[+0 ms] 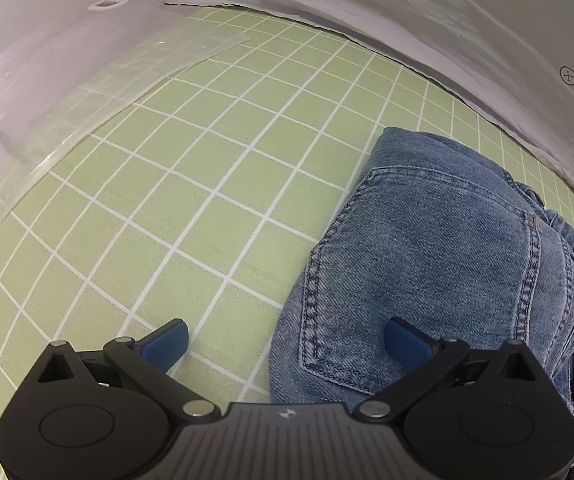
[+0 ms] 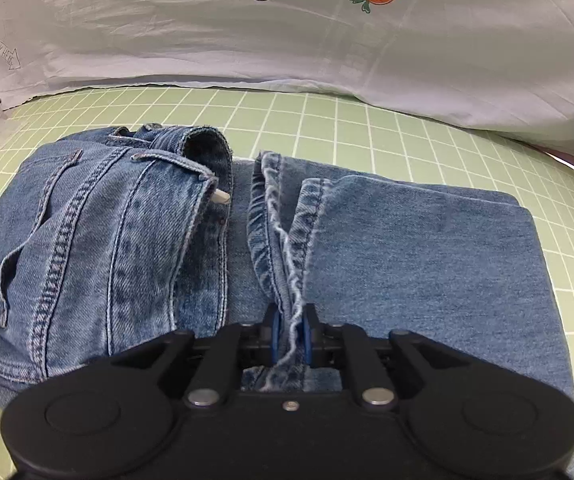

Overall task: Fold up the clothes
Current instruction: 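Pinch the hem edge with the right gripper and straighten it, then release, then grasp the jeans edge with the left gripper and fold it over onto itself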

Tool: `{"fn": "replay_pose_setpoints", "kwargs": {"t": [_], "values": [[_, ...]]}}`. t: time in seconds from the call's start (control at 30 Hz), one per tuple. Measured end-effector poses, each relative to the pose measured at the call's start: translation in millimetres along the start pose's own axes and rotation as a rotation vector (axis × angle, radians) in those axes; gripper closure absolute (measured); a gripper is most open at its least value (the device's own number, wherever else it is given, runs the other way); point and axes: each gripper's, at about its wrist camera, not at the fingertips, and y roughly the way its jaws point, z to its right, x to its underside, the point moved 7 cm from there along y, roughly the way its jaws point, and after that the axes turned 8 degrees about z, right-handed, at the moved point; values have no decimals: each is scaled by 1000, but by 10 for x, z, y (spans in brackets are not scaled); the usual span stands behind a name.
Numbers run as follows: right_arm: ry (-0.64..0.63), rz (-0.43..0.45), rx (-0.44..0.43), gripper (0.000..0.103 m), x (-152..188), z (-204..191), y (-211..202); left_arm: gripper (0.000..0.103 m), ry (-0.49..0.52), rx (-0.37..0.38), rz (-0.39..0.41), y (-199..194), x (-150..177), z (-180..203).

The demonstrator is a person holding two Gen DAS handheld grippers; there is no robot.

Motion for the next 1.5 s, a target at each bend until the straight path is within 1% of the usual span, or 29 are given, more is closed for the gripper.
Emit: {"fn": "replay_pose_setpoints", "kwargs": {"t": [0.03,0.07,0.1,0.13,0.17,0.23,0.3,0.4,0.47,0.57,0.63,0.7,0.8,0.97,1.03,1.07,1.13,1.17,1.2,1.23,1.27,1.3,1.33,1.4,1.5], "values": [[23,-6,-9,65,-8,9,-11,0,-5,5,0,2,3,-5],[43,-10,-12,57,-11,18,-25,0,-9,9,-1,5,6,-11],[58,-16,-6,51,-6,30,-42,0,-14,14,-1,7,8,-16],[68,-27,3,46,3,46,-54,0,-10,17,-1,4,3,-18],[76,-42,13,40,11,62,-63,0,-2,21,-1,-2,-7,-18],[112,-65,23,30,25,108,-101,0,25,23,3,-30,-32,-30],[149,-71,25,29,12,151,-154,0,48,18,9,-65,-64,-51],[194,-66,28,22,-20,227,-266,0,35,39,23,-116,-104,-87],[229,-68,42,21,-32,305,-350,0,27,70,39,-151,-123,-94],[300,-74,41,20,-34,448,-441,0,3,121,64,-195,-148,-103],[329,-75,51,20,-35,551,-480,0,-18,151,60,-156,-159,-93],[335,-78,79,19,-15,646,-498,0,-34,177,33,-69,-148,-73],[346,-93,112,19,46,764,-489,0,-41,193,13,29,-107,-15],[362,-109,153,19,148,912,-497,0,-78,252,23,59,-123,64],[368,-119,176,19,194,957,-505,2,-92,283,26,66,-140,87],[374,-123,178,19,217,973,-509,5,-93,307,26,62,-152,110],[389,-125,175,19,257,998,-522,23,-94,361,10,52,-158,177],[396,-124,173,19,279,1013,-537,29,-94,385,-4,48,-149,214],[404,-124,172,19,298,1031,-552,45,-103,408,-14,32,-134,247],[413,-122,172,19,316,1052,-571,57,-114,431,-22,10,-116,277],[423,-119,171,19,336,1076,-593,60,-124,453,-20,-30,-112,307],[434,-116,172,19,358,1106,-618,65,-119,468,-8,-94,-123,337],[446,-111,173,19,381,1142,-646,68,-107,480,7,-178,-144,376],[471,-102,179,19,432,1222,-710,71,-85,512,40,-379,-196,475],[517,-87,196,19,551,1404,-820,74,-52,588,83,-735,-243,748]]}}
